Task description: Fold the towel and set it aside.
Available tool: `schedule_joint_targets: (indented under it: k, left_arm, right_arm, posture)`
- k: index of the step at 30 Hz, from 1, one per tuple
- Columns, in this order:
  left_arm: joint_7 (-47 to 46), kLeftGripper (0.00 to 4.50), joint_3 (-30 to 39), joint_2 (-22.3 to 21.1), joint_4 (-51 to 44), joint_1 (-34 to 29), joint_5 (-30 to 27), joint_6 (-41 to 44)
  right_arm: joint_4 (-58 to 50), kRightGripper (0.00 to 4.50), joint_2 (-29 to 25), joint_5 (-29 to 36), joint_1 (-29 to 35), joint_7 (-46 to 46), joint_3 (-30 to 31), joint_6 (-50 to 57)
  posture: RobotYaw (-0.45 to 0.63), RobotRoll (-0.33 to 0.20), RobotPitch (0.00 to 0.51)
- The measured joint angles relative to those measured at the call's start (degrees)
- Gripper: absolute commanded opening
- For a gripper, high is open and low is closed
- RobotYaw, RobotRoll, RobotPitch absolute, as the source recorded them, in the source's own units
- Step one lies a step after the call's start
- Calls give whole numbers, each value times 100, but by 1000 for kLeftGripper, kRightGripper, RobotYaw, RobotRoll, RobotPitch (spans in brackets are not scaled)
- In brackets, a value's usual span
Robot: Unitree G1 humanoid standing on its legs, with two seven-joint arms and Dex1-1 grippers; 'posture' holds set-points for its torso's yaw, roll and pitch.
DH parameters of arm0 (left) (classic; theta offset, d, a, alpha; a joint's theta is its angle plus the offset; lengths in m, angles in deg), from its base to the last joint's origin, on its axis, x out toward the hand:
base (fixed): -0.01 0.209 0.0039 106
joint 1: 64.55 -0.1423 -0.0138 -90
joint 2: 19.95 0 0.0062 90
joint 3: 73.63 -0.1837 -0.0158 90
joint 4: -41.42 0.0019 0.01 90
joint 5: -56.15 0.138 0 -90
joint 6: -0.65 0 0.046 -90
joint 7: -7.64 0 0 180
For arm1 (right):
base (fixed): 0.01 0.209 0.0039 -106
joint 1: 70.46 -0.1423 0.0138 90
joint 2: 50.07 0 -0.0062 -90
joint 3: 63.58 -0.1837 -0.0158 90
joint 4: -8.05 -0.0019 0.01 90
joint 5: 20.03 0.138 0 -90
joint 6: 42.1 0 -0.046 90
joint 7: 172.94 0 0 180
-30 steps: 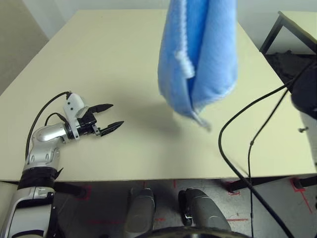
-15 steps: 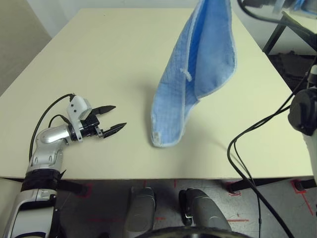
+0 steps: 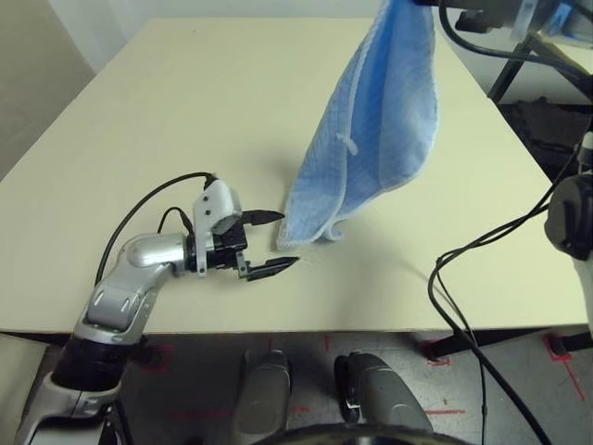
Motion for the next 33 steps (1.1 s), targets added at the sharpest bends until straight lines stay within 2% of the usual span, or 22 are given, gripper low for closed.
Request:
schedule_joint_targets:
  k: [6, 11, 14, 19, 24, 25, 29, 33]
  left_arm:
    - [-296, 4500, -522, 19, 1, 325, 559, -5]
    - [-694, 4500, -1094, 243, 177, 704, 1342, -132]
    - [-872, 3580, -1303, 375, 308, 833, 1625, -121]
    - [-1012, 1870, -1346, 551, 437, 1030, 1784, -84]
    - [-973, 189, -1326, 420, 490, 1060, 1846, -16]
    - [-986, 32, -1280, 394, 537, 1063, 1861, 7]
    - [-1104, 32, -981, 261, 816, 1124, 1868, 109]
    - [-1178, 32, -217, 191, 1311, 1358, 1570, 251]
  right_arm:
    - [10, 22, -7, -19, 22, -107, 18, -89]
    - [11, 22, -4, -58, 87, -167, 40, -139]
    - [10, 0, -6, -62, 100, -174, 40, -145]
    - [-1, 0, -15, -63, 156, -198, 40, -149]
    - [-55, 0, -31, -63, 242, -221, 40, -153]
    - [-74, 0, -40, -63, 268, -238, 40, -157]
    - [-202, 0, -131, -72, 390, -290, 42, -215]
    - [-333, 0, -336, -115, 660, -482, 173, -353]
  posture:
    - [84, 0, 129]
    - [75, 0, 128]
    - [68, 0, 126]
    - [60, 0, 126]
    - [57, 0, 124]
    - [57, 0, 124]
    - [57, 0, 122]
    - [60, 0, 120]
